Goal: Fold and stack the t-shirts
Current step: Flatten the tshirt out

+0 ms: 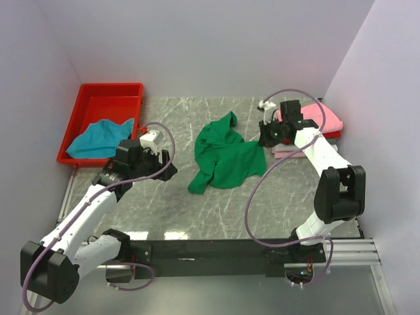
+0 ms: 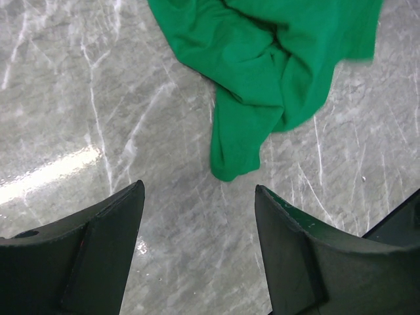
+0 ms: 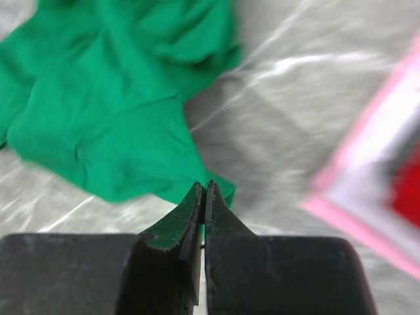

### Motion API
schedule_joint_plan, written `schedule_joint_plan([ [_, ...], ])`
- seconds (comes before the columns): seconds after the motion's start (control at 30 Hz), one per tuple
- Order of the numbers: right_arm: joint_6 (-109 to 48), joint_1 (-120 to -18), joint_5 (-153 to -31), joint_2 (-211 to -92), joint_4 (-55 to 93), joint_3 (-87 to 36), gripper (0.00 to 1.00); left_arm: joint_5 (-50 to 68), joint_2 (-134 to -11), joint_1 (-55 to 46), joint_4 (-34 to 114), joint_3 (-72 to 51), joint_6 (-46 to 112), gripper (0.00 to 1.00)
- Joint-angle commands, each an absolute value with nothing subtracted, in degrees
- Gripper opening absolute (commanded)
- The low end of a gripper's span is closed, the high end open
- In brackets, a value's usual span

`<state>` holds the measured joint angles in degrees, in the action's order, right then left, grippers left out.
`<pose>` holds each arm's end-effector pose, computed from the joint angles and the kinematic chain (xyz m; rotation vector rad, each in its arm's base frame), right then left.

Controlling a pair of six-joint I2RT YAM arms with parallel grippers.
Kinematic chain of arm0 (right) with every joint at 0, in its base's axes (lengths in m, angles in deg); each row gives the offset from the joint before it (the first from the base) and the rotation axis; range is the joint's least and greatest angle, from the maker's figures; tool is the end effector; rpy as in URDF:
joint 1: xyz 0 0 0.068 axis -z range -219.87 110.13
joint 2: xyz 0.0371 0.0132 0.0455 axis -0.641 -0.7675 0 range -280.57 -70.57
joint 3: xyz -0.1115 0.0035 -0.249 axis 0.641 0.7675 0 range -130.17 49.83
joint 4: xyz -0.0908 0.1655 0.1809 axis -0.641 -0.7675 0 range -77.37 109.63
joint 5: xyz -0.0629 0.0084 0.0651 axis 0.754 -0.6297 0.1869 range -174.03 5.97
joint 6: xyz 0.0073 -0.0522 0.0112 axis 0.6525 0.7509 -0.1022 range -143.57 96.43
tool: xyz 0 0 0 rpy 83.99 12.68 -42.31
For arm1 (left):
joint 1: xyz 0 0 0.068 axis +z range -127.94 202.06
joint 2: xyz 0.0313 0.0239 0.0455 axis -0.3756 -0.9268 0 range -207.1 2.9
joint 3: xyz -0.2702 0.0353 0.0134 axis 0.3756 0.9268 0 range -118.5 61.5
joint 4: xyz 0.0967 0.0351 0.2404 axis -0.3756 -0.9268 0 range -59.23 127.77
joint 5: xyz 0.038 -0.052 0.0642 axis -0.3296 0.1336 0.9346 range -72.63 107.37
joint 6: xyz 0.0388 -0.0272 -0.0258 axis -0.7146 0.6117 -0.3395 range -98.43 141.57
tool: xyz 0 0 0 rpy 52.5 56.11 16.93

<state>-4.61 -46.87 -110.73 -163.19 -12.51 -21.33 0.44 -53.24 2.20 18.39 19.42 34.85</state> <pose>0.3403 0.0580 0.2585 -0.7287 2.3188 0.4889 0.1991 -0.0829 0.2719 0.3009 2.1773 -0.6489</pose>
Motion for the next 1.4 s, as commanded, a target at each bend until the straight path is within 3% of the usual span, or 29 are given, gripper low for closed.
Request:
schedule_joint_plan([
  [0.0,-4.76,-45.58,-101.54,-161.19,-9.46,-26.80,0.00,-2.84,-54.05,2.29,21.77,17.82,35.89,0.73],
  [0.13,-5.38,-45.58,-98.62,-162.68,-8.05,-31.02,0.00,-2.51,-57.73,0.80,22.39,17.74,39.84,0.74],
  [0.43,-5.38,-45.49,-95.46,-164.36,-7.18,-34.90,0.00,15.86,-74.32,-18.87,23.09,11.60,48.55,0.77],
  [0.7,-5.29,-45.41,-96.24,-164.27,-7.79,-36.57,0.00,30.78,-89.29,-25.13,20.29,1.75,48.64,0.77],
  [0.8,-5.20,-45.32,-97.21,-164.09,-8.14,-36.83,0.00,33.36,-92.54,-25.49,18.79,-0.37,48.29,0.73],
  [0.9,-5.12,-45.32,-98.26,-163.57,-9.19,-37.88,0.00,33.10,-94.48,-25.40,18.52,-0.90,48.11,0.53],
  [0.93,-5.20,-45.32,-98.62,-163.30,-9.80,-38.58,0.00,32.93,-94.40,-25.40,18.70,-0.64,48.11,0.27],
  [0.97,-5.11,-45.32,-98.88,-163.04,-10.07,-39.02,0.00,33.10,-94.05,-25.49,18.70,-0.46,48.63,0.11],
  [1.0,-4.94,-45.41,-99.06,-162.77,-10.51,-39.64,0.00,33.54,-93.52,-25.49,18.70,-0.20,49.07,0.01],
  [1.23,-3.27,-46.81,-100.46,-161.37,-17.44,-52.53,0.00,28.19,-74.24,-25.40,17.82,4.28,49.69,0.00],
  [1.37,-1.51,-48.91,-100.12,-160.84,-20.62,-60.63,0.00,12.76,-60.41,-25.40,20.10,6.04,48.81,0.00],
])
